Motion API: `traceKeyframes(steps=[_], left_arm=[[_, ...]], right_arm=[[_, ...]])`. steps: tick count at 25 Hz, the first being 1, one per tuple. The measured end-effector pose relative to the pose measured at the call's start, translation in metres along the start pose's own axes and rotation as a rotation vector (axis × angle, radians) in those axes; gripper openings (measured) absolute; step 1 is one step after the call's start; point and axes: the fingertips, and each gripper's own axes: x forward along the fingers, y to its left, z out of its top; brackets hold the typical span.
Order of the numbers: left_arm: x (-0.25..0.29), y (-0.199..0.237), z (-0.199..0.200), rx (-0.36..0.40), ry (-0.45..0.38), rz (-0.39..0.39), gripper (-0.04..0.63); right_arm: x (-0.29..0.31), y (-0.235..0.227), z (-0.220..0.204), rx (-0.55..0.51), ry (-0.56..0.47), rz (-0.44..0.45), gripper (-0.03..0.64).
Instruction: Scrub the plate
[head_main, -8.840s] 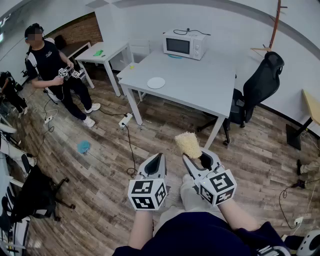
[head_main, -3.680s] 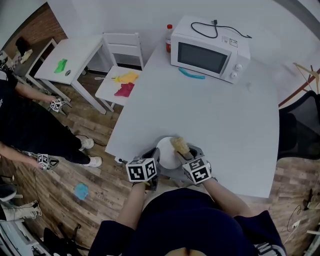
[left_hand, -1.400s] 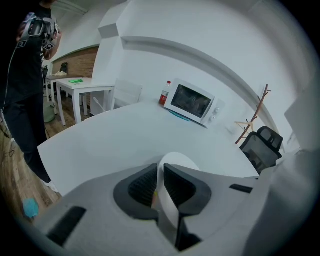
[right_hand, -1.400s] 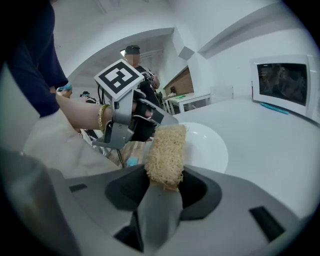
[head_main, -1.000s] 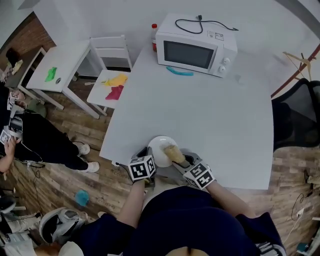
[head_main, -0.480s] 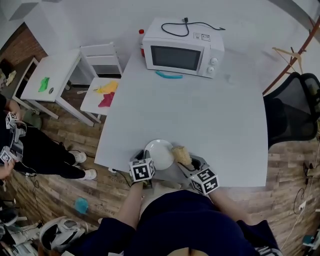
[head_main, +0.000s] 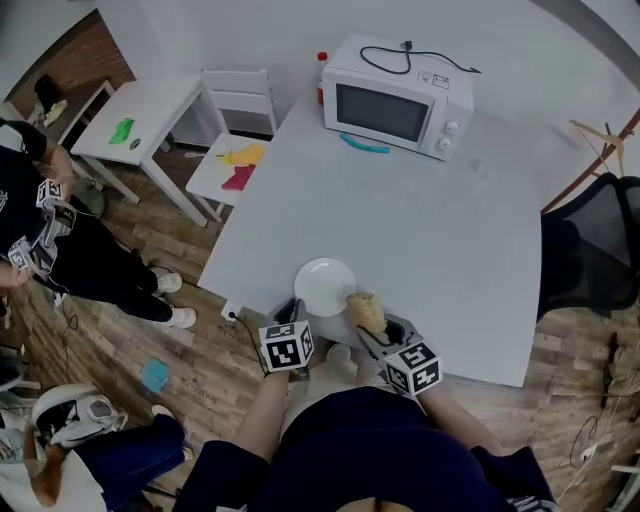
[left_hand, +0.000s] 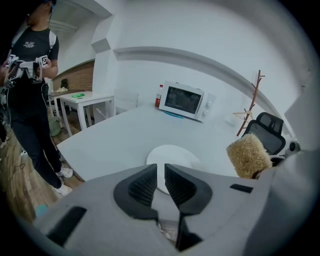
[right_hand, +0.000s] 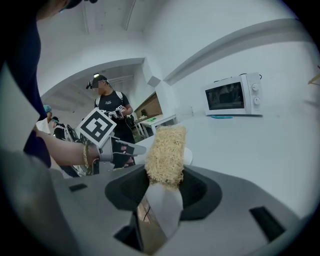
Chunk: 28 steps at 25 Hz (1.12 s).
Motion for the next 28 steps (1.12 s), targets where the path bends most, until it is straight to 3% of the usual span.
traceKeyframes(steps=[10, 18, 28], left_arm=[[-0.093, -0.040, -0.038, -0.083, -0.067, 0.033, 0.035], [-0.147, -0.067, -0.061, -0.066, -0.100, 0.047, 0.018], [-0.185, -0.092, -0.079, -0.021, -0.122, 0.003, 0.018]], right_arm=[[-0.058, 0.033, 0.005, 0.005, -0.055, 0.055, 0.175], [-0.100, 0.058, 0.002, -0.035, -0.104, 0.071, 0.175], [-0.135, 0.085, -0.014, -0.041, -0.154, 0.065, 0.175]])
